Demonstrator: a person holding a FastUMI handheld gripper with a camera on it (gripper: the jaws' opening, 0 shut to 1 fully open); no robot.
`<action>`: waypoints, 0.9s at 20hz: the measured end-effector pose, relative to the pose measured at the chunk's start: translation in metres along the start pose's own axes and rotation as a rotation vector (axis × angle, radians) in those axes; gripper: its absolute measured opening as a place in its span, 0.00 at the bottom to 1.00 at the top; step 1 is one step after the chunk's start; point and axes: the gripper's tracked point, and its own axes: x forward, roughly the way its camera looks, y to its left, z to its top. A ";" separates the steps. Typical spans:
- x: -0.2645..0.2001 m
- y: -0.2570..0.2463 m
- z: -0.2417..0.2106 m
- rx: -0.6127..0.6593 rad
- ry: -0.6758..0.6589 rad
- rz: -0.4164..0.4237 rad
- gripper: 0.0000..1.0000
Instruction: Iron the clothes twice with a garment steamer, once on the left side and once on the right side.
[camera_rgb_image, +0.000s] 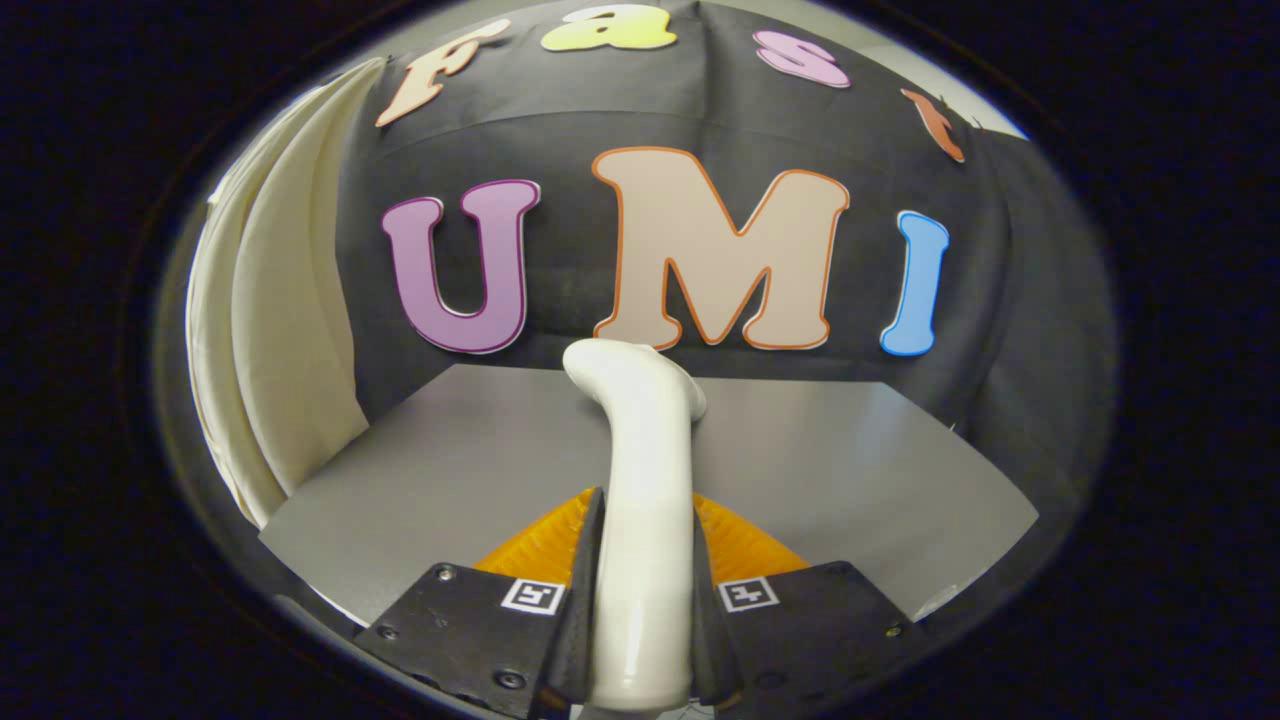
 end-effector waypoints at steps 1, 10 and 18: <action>-0.001 0.000 0.000 0.012 0.011 0.009 0.41; -0.065 0.005 -0.011 0.168 0.011 0.028 0.37; -0.173 0.083 0.007 0.136 -0.059 0.046 0.37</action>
